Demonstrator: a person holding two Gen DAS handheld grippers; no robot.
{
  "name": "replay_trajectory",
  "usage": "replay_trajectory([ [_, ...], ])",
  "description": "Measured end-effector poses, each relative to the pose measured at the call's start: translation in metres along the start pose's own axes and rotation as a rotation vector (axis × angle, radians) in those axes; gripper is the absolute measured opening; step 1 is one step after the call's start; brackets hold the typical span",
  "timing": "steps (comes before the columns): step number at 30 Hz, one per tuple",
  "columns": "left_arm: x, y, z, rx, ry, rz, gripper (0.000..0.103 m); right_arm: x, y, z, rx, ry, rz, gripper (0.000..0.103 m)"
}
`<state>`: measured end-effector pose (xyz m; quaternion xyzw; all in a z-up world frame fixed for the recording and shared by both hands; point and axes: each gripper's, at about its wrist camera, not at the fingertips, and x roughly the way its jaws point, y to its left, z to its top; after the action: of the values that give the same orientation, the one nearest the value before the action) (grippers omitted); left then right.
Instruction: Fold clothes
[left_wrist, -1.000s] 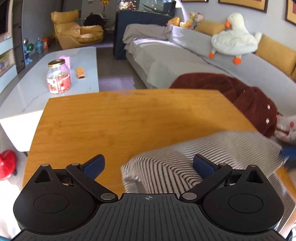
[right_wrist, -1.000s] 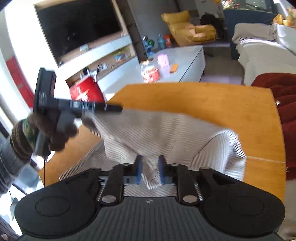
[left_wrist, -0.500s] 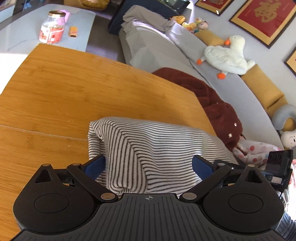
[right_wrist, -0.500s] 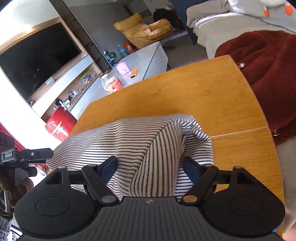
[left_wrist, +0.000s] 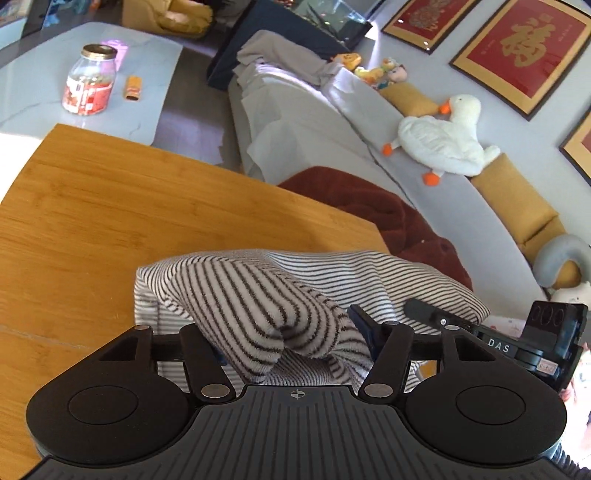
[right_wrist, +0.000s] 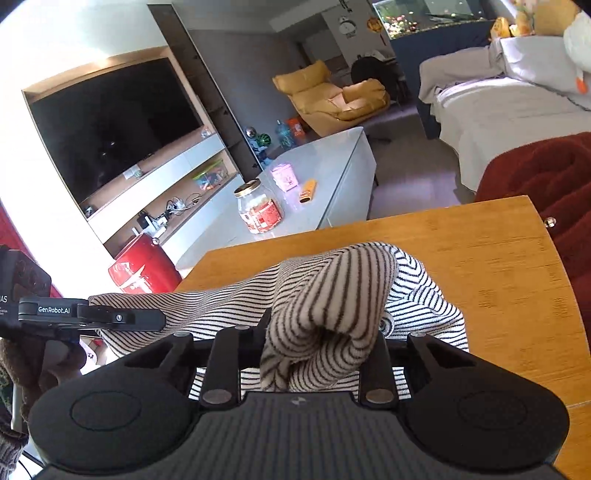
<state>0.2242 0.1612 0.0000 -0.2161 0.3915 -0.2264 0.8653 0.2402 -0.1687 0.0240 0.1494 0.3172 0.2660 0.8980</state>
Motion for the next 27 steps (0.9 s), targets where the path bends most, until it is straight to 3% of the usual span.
replay_trajectory([
  [5,-0.007,-0.007,-0.050,-0.013,0.049,-0.010,0.064,-0.032,-0.001,-0.031,0.005,0.052,0.013,0.026],
  [9,-0.005,0.001,-0.080,-0.013,0.089,0.059,0.064,-0.031,-0.005,-0.058,-0.031,0.124,-0.046,0.031],
  [11,-0.008,0.001,-0.085,0.010,0.090,0.107,0.068,-0.030,-0.006,-0.066,-0.061,0.145,-0.102,0.052],
  [13,-0.023,-0.008,-0.081,0.072,0.052,0.181,0.075,-0.036,-0.007,-0.066,-0.088,0.135,-0.140,0.063],
  [16,-0.049,-0.023,-0.072,0.128,-0.021,0.206,0.086,-0.055,-0.006,-0.052,-0.115,0.051,-0.197,0.086],
  [19,-0.065,-0.038,-0.065,0.127,-0.077,0.136,0.094,-0.059,-0.008,-0.038,-0.125,-0.022,-0.241,0.103],
  [23,-0.049,-0.044,-0.067,0.060,-0.028,-0.012,0.096,-0.062,-0.011,-0.021,-0.138,-0.113,-0.298,0.103],
  [27,-0.004,-0.034,-0.082,0.006,0.090,-0.002,0.096,-0.020,-0.021,-0.026,-0.186,0.002,-0.374,0.103],
])
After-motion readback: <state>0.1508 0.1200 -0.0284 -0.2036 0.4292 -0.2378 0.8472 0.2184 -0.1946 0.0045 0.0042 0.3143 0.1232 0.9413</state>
